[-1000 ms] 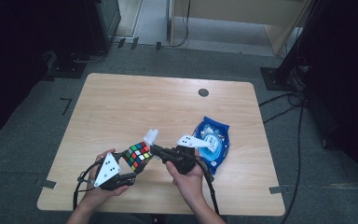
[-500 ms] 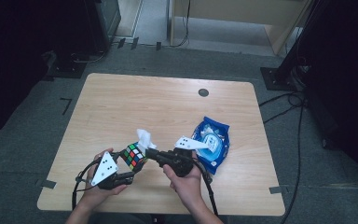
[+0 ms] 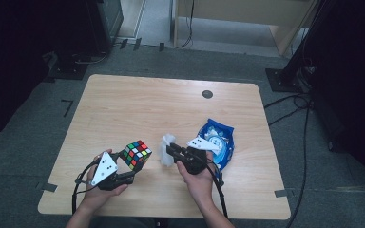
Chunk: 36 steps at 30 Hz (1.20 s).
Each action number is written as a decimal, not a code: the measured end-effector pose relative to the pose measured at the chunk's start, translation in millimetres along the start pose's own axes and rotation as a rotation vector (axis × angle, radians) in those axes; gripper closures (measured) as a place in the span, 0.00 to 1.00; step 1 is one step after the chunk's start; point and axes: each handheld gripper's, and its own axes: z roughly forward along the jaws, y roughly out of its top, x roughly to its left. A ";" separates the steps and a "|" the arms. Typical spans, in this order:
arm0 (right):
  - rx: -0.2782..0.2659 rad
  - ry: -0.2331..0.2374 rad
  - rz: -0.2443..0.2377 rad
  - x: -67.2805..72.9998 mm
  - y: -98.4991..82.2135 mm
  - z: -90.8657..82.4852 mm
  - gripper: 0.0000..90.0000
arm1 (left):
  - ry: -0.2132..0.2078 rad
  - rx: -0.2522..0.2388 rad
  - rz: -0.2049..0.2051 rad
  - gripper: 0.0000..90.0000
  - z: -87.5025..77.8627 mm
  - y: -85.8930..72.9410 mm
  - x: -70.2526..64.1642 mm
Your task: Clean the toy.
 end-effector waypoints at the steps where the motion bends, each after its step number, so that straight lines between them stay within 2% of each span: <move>1: -0.023 0.016 -0.005 5.1 2.0 -1.8 0.65 | 0.004 0.000 -0.003 0.38 0.2 -0.1 0.1; 2: -0.036 0.026 -0.007 8.2 3.2 -2.8 0.60 | 0.006 0.001 -0.008 0.38 0.5 -0.1 0.3; 4: -0.056 0.076 0.019 16.6 6.2 -4.9 0.53 | 0.013 0.002 -0.010 0.38 1.0 -0.3 0.2; 6: -0.070 0.165 0.064 26.2 7.5 -4.8 0.41 | 0.017 0.004 -0.015 0.38 2.1 -0.3 -1.3; 7: -0.070 0.181 0.074 31.6 7.1 -3.8 0.36 | 0.021 0.002 -0.015 0.38 2.9 -0.4 -2.5; 8: -0.072 0.194 0.079 35.7 6.7 -2.5 0.33 | 0.026 0.001 -0.017 0.38 4.1 -0.2 -4.7; 12: -0.032 0.163 0.092 51.9 2.4 6.2 0.21 | 0.034 -0.005 -0.017 0.38 8.7 0.9 -14.9; 15: -0.007 0.150 0.109 54.8 -1.4 11.7 0.22 | 0.030 -0.011 -0.008 0.38 11.1 2.2 -22.6; 16: 0.008 0.143 0.114 55.3 -2.5 13.4 0.25 | 0.027 -0.014 -0.007 0.38 11.6 2.6 -24.6; 18: 0.020 0.134 0.129 55.5 -4.6 14.3 0.37 | 0.009 -0.020 -0.017 0.38 12.4 3.4 -27.3; 20: 0.022 0.156 0.144 53.5 -5.3 14.2 0.38 | -0.002 -0.020 -0.021 0.38 12.9 3.4 -27.6; 24: 0.043 0.147 0.154 52.7 -4.7 12.6 0.38 | -0.032 -0.016 -0.026 0.37 14.1 2.5 -26.4; 26: 0.050 0.154 0.160 49.6 -2.7 11.3 0.38 | -0.065 -0.012 -0.008 0.35 12.7 1.8 -24.7; 29: 0.034 0.148 0.171 40.5 5.0 5.0 0.38 | -0.101 0.012 0.056 0.34 9.5 -0.3 -21.3; 31: 0.028 0.150 0.173 34.8 11.3 -0.9 0.38 | -0.085 0.022 0.076 0.33 8.2 -2.3 -17.6; 34: 0.050 0.172 0.172 30.4 17.5 -5.8 0.38 | -0.057 0.030 0.071 0.34 6.8 -3.9 -10.1; 36: 0.089 0.194 0.158 31.8 17.8 -4.6 0.38 | -0.040 0.033 0.083 0.34 6.5 -4.0 -9.1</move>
